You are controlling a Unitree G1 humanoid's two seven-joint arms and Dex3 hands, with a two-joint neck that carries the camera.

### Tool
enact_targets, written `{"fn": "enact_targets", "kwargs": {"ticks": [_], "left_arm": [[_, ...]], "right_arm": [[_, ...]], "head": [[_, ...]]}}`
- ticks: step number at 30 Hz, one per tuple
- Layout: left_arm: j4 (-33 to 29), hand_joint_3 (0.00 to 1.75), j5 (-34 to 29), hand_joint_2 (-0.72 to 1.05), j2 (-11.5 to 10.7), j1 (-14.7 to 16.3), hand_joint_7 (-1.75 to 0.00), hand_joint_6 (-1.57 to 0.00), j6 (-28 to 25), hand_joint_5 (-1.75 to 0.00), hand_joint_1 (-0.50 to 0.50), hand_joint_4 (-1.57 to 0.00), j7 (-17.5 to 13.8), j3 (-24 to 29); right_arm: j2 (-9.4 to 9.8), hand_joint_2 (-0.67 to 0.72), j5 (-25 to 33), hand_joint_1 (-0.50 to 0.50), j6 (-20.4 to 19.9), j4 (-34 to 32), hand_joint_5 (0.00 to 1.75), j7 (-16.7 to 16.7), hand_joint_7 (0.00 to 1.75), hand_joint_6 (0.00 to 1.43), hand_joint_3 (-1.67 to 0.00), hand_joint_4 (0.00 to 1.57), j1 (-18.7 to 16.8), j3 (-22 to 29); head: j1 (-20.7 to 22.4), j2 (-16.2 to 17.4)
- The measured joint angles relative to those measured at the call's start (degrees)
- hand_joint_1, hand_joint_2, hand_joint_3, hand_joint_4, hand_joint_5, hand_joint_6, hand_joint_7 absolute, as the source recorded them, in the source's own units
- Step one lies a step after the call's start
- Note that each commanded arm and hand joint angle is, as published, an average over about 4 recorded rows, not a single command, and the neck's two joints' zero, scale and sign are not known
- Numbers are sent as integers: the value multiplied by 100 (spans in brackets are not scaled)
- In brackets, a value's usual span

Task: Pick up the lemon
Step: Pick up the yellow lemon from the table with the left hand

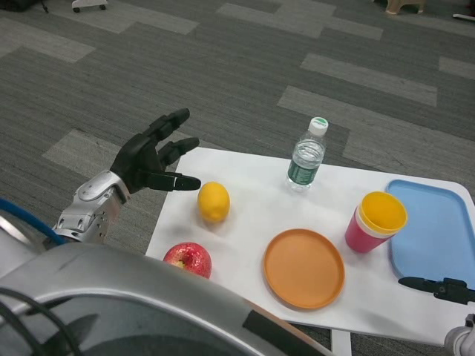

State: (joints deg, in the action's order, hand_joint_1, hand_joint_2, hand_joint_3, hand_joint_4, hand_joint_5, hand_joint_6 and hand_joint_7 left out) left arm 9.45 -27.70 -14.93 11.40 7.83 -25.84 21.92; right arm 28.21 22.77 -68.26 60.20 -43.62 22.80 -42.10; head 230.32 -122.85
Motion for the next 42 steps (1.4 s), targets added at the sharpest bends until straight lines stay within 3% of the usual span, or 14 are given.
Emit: {"fn": "enact_targets", "kwargs": {"ticks": [28,42], "left_arm": [[612,9,1719,69,-87,-570,-28,-5,185,-62,50,0,-451,-479],[906,7,2152,69,-10,-683,-28,-3,333,-62,50,0,-591,-493]], "right_arm": [[-7,31,1,-12,0,-168,0,2,0,0,0,34,-108,-1],[-7,28,2,-12,0,-184,0,3,0,0,0,34,-186,0]], "head": [[-122,56],[-133,70]]}}
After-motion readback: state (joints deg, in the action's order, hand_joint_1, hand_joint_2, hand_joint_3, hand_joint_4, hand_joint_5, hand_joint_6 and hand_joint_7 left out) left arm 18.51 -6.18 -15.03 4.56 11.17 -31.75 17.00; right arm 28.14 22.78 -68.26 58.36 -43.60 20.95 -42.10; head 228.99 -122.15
